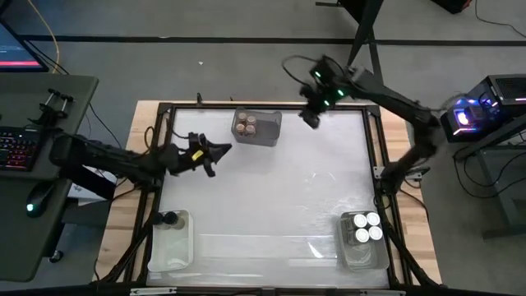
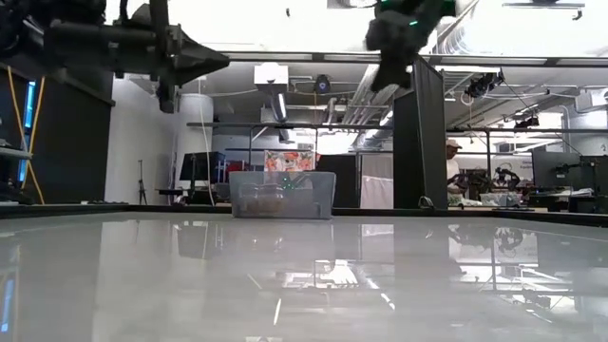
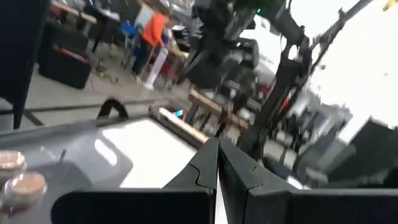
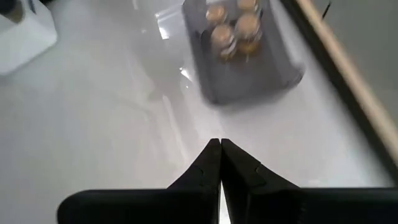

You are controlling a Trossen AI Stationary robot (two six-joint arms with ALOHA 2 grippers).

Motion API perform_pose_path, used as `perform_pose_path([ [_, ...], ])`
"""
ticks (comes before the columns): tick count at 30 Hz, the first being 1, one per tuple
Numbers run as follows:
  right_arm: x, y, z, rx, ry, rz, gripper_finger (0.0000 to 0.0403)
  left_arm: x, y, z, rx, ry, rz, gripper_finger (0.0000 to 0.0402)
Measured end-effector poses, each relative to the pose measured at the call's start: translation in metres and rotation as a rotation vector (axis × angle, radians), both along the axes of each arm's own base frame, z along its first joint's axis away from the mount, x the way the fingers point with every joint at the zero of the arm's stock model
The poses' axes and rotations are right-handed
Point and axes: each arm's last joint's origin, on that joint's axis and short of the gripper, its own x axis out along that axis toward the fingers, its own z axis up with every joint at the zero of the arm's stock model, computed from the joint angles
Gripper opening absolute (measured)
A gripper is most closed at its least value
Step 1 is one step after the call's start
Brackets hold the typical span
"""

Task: Sort spices by type
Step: Return to Home Position

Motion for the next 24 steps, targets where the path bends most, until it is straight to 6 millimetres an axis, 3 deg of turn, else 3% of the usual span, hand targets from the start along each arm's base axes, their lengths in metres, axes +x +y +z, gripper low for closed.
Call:
perform_pose_path([
  [5,-0.049,0.055,-0.010,0.088,-0.050,-0.128,0.0000,-0.007,-0.005,-0.004,0.028,0.119,-0.056,0.0000],
  [12,-0.111,0.121,-0.003,0.109,-0.196,-0.384,0.0000,-0.034,-0.007,0.001,0.078,0.225,-0.167,0.0000],
  [18,-0.141,0.144,-0.006,0.158,-0.298,-0.491,0.0000,-0.048,-0.008,0.007,0.115,0.216,-0.166,0.0000],
  [24,-0.147,0.152,-0.023,0.166,-0.337,-0.467,0.0000,-0.050,-0.006,0.000,0.112,0.279,-0.120,0.0000],
])
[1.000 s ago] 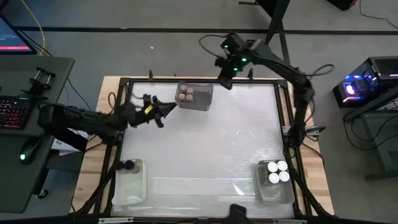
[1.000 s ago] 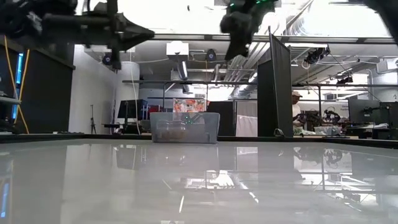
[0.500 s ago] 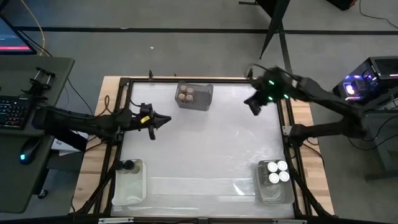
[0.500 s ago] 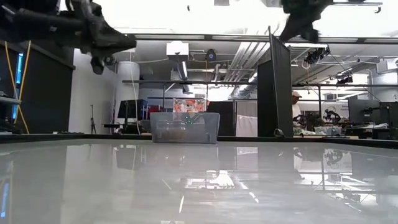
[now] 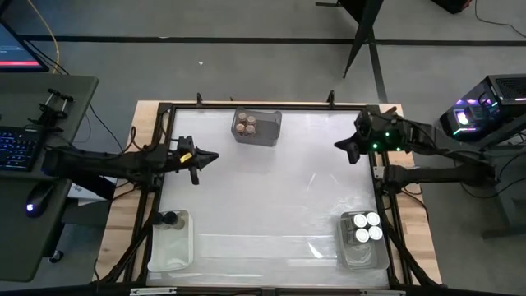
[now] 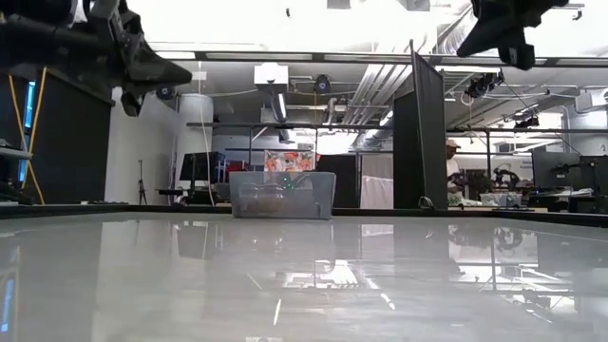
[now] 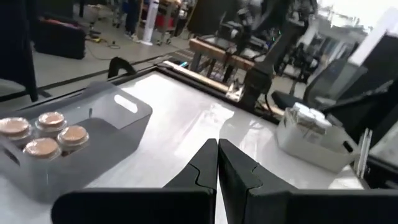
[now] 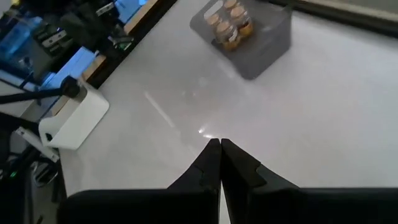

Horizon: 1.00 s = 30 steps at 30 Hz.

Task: Sort spices by type
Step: Return to Home Position

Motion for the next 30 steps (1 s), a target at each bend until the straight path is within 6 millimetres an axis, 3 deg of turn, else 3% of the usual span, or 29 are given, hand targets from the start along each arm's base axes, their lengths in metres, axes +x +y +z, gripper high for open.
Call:
perform_pose_path([
  [6,0.001,0.008,-0.025,0.061,0.006,0.077,0.0000,-0.007,0.000,-0.031,-0.118,-0.132,0.043,0.0000],
  [9,0.002,0.012,-0.028,0.076,-0.025,0.121,0.0000,-0.012,0.000,-0.036,-0.106,-0.182,0.099,0.0000],
  [15,0.002,0.020,-0.023,0.045,-0.080,0.176,0.0000,-0.019,0.001,-0.054,-0.116,-0.038,0.179,0.0000],
  [26,-0.027,0.037,-0.024,-0.050,-0.069,0.245,0.0000,-0.021,0.000,-0.052,-0.199,-0.076,0.132,0.0000],
  [30,-0.032,0.040,-0.041,-0.117,-0.205,0.233,0.0000,-0.021,0.000,-0.052,-0.196,-0.074,0.131,0.0000],
])
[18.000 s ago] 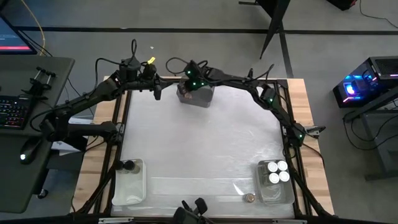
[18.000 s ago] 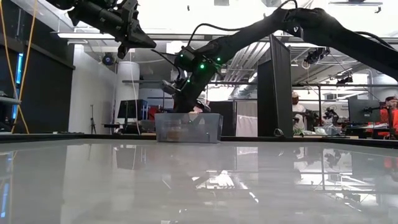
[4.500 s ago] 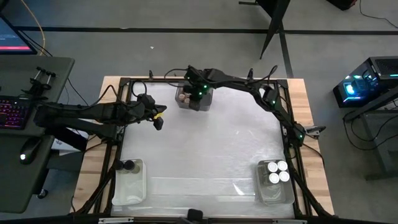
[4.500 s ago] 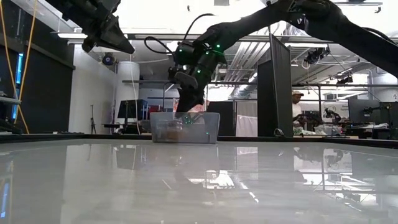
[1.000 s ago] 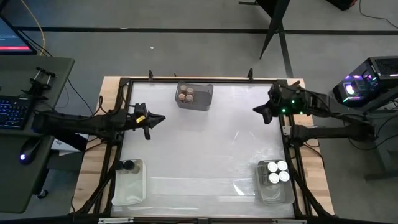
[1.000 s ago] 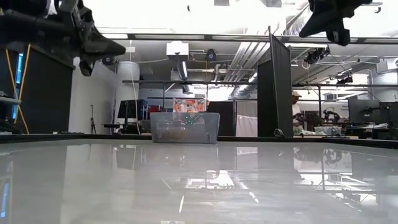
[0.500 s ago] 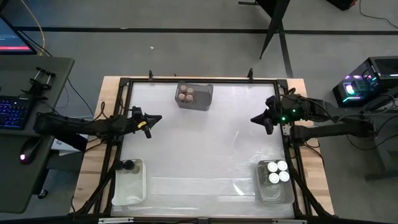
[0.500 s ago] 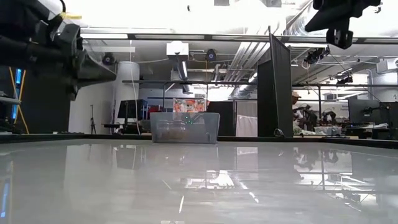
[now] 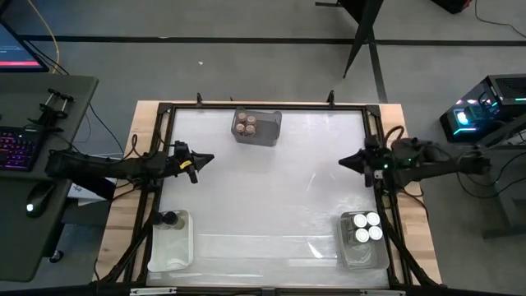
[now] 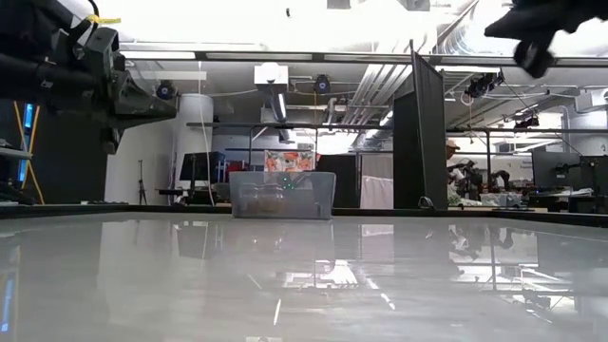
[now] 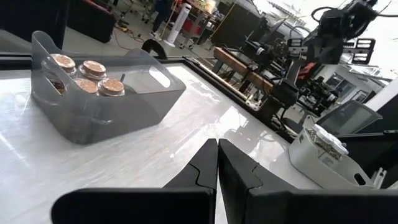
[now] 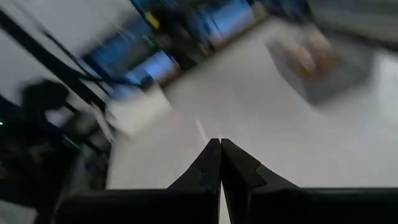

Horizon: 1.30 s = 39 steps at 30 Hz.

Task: Sort spices by type
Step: Return to Home Position

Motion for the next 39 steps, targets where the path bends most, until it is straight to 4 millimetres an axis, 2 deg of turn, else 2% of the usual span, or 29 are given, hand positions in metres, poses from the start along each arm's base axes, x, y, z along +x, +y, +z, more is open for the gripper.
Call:
perform_pose_path([
  [6,0.023,0.004,-0.050,-0.085,-0.457,0.050,0.0000,0.000,0.000,0.000,0.000,0.000,0.000,0.0000],
  [10,0.027,-0.002,-0.083,-0.044,-0.553,0.077,0.0000,0.000,0.000,0.000,0.001,0.000,0.000,0.0000],
  [20,0.025,-0.009,-0.117,-0.015,-0.472,0.161,0.0000,0.000,0.000,0.000,0.001,0.000,-0.001,0.0000],
  [33,0.019,-0.011,-0.158,-0.007,-0.045,0.069,0.0000,0.000,0.000,0.000,0.001,0.000,-0.001,0.0000],
  [39,0.019,-0.011,-0.159,-0.009,-0.024,0.066,0.0000,0.000,0.000,0.000,0.001,0.002,-0.002,0.0000],
])
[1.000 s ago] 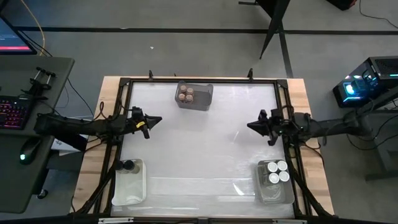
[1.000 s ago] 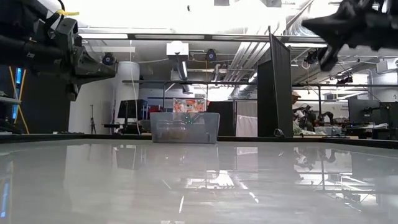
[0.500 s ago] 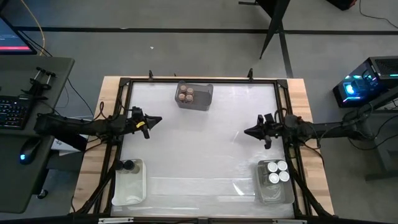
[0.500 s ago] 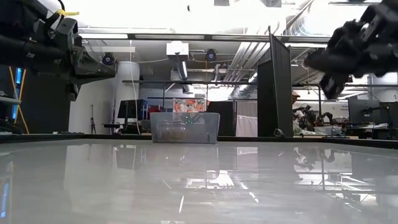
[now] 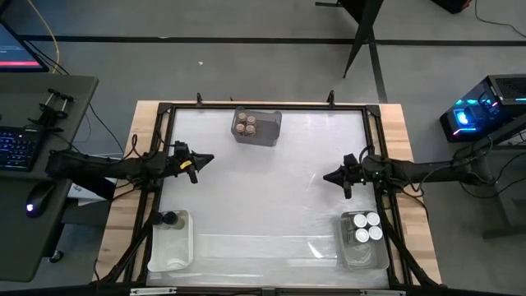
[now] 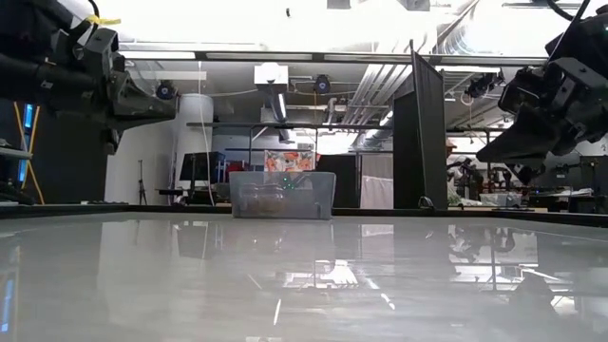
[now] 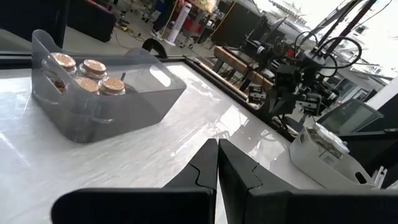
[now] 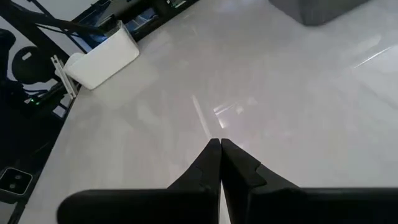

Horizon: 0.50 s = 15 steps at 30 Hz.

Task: Sort spices by type
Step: Return to Home Position

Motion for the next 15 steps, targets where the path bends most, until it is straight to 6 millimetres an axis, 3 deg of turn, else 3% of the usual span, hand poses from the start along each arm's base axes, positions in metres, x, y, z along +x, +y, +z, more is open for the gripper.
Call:
perform_pose_path([
  [6,-0.003,0.001,0.009,-0.005,-0.092,0.008,0.0000,-0.009,0.000,0.006,0.000,-0.060,-0.002,0.0000],
  [15,-0.019,0.000,0.034,-0.020,-0.396,-0.007,0.0000,-0.027,0.003,0.022,0.002,-0.264,0.039,0.0000],
])
